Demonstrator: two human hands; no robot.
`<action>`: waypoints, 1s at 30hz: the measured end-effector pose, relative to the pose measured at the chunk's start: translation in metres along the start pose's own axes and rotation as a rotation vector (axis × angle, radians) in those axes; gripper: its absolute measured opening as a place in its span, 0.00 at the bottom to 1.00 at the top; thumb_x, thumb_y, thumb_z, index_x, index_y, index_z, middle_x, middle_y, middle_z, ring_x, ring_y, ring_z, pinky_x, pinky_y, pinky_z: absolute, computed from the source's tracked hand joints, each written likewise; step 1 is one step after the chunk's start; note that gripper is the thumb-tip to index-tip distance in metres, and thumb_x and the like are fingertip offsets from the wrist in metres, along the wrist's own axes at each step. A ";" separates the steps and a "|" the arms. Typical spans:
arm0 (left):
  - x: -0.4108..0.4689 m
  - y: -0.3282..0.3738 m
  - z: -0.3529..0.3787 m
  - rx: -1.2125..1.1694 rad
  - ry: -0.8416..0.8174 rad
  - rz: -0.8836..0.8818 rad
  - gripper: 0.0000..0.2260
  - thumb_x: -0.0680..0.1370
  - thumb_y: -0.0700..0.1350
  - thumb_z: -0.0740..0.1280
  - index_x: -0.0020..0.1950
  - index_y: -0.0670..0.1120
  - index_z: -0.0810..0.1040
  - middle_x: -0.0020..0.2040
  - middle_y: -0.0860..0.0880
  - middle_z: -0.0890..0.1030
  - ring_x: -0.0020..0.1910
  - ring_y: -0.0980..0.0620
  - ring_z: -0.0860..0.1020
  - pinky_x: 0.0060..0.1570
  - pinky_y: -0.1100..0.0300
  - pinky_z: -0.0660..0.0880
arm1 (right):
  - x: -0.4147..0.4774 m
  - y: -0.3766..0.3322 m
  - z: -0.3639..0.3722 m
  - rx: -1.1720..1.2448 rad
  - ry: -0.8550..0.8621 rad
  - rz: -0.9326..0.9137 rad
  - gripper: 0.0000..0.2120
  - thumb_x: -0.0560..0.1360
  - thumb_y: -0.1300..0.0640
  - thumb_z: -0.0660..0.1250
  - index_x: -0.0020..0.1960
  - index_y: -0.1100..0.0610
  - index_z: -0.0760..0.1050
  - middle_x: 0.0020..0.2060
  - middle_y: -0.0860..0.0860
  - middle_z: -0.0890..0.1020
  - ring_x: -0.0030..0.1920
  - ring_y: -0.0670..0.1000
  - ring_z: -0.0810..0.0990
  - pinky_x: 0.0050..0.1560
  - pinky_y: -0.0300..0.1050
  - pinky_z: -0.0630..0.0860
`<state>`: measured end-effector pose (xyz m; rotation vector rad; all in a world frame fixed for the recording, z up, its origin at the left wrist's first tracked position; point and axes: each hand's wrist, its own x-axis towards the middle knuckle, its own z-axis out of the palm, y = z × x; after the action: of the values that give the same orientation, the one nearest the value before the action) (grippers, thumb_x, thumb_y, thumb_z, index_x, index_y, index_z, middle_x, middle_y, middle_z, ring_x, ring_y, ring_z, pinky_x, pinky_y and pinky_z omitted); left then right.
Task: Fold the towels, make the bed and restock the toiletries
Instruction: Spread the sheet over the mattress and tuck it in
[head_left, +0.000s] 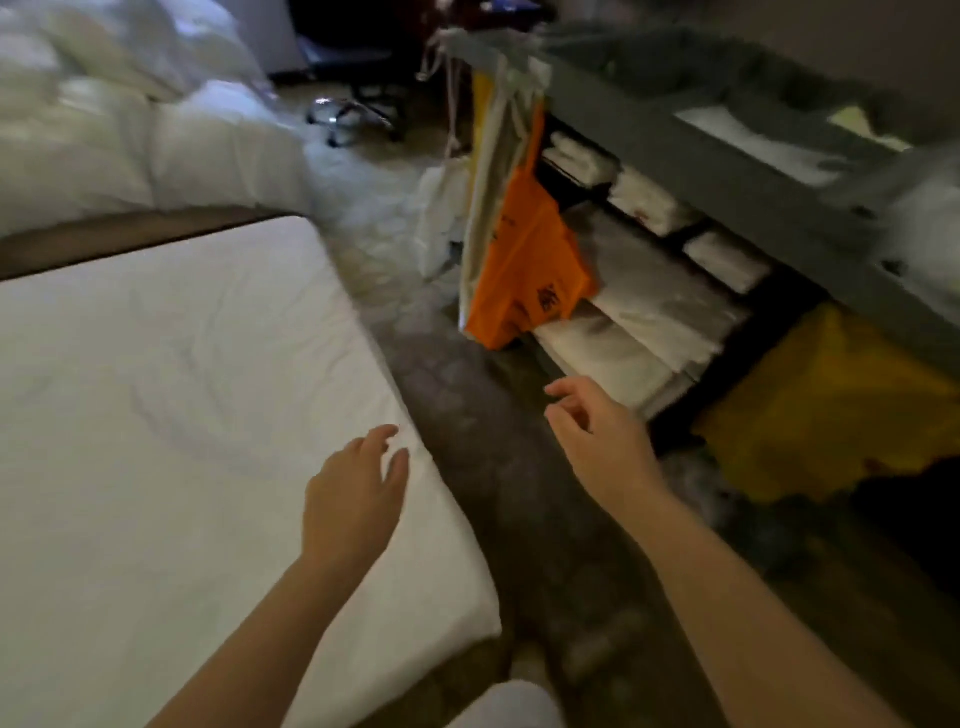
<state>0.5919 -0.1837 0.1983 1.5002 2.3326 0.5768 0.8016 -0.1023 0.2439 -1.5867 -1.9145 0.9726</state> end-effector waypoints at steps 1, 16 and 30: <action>0.021 -0.002 0.006 -0.012 0.043 -0.064 0.16 0.81 0.51 0.58 0.67 0.50 0.72 0.61 0.47 0.79 0.58 0.45 0.77 0.56 0.51 0.73 | 0.031 -0.001 0.000 -0.005 -0.040 -0.049 0.10 0.80 0.53 0.60 0.60 0.50 0.72 0.38 0.42 0.76 0.38 0.40 0.74 0.36 0.35 0.66; 0.417 0.124 0.010 -0.117 0.284 -0.275 0.18 0.81 0.52 0.57 0.70 0.50 0.70 0.63 0.46 0.77 0.60 0.45 0.75 0.59 0.50 0.72 | 0.474 -0.032 -0.039 -0.024 -0.272 -0.255 0.07 0.79 0.54 0.62 0.56 0.46 0.73 0.40 0.39 0.76 0.46 0.46 0.77 0.48 0.48 0.77; 0.620 -0.066 -0.115 0.064 0.679 -0.929 0.17 0.80 0.50 0.60 0.68 0.48 0.72 0.60 0.45 0.79 0.59 0.45 0.76 0.57 0.51 0.71 | 0.786 -0.304 0.222 0.047 -0.698 -0.819 0.09 0.78 0.51 0.62 0.57 0.47 0.75 0.45 0.45 0.80 0.46 0.51 0.78 0.49 0.48 0.76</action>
<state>0.2351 0.3391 0.2417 0.0697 3.1608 0.7983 0.2684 0.5865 0.2685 -0.2962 -2.6110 1.2288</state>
